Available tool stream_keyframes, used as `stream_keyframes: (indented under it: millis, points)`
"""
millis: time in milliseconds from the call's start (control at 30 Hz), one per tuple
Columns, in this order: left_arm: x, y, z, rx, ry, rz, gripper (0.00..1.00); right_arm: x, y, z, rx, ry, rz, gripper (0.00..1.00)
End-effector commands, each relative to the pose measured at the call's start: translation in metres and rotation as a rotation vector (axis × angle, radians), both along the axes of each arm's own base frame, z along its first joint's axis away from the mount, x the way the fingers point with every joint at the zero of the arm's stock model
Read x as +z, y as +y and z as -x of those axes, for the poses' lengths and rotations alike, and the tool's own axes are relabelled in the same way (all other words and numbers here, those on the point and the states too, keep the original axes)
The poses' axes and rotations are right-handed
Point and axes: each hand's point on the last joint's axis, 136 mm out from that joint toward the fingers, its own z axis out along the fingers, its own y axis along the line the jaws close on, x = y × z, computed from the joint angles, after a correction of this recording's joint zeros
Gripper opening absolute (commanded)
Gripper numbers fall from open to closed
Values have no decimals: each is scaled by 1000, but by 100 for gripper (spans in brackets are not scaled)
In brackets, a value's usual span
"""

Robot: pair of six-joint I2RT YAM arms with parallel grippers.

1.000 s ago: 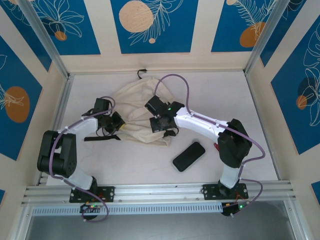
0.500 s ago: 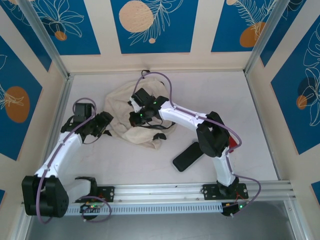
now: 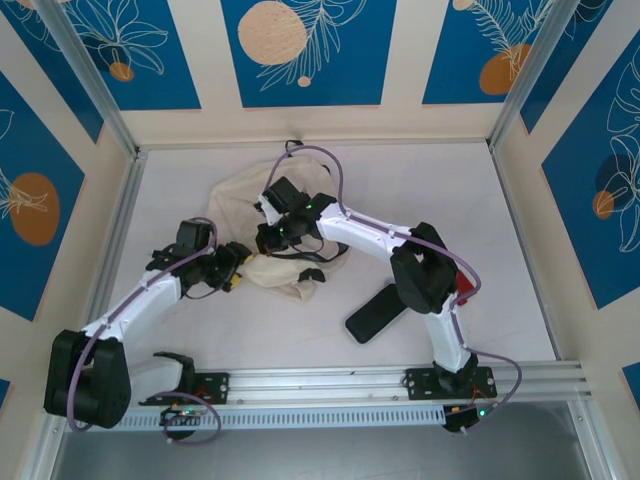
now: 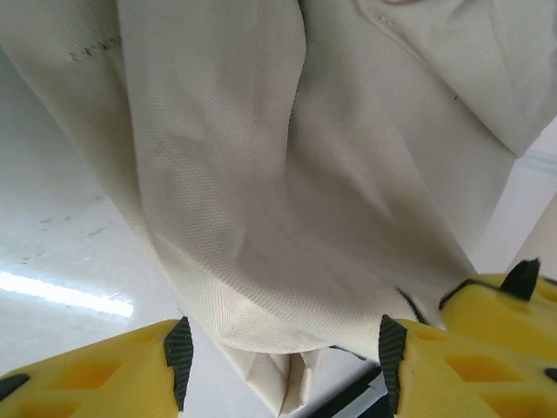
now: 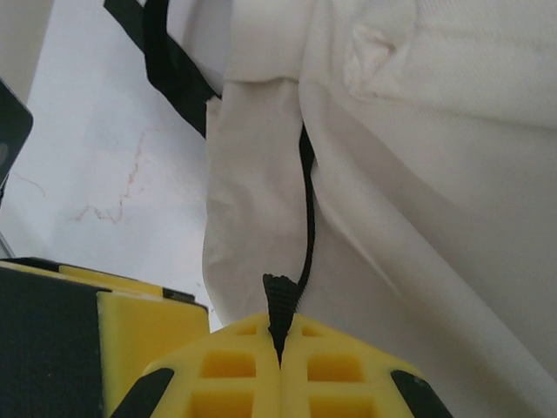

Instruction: Pack the student bag

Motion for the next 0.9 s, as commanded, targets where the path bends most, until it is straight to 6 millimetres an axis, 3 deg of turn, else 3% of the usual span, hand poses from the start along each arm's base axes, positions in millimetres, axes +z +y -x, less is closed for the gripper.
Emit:
stream_keyframes:
  millis: [0,233,367,500,667,867]
  points:
    - [-5,-8,-8,20,-2,23,56,22,-8,6,-25,10,-36,0]
    - [-20,-3,-20,65,2,-23,40,20,-23,19,-52,10,16,0]
    - [-30,2,-21,87,18,-56,19,11,-41,24,-90,-25,108,0]
    - [-33,6,-22,93,19,-88,1,0,-71,22,-175,-93,240,0]
    - [-36,12,-22,92,23,-130,0,-5,-110,16,-291,-148,357,0]
    - [-37,22,-20,90,27,-185,0,1,-135,10,-383,-177,397,0]
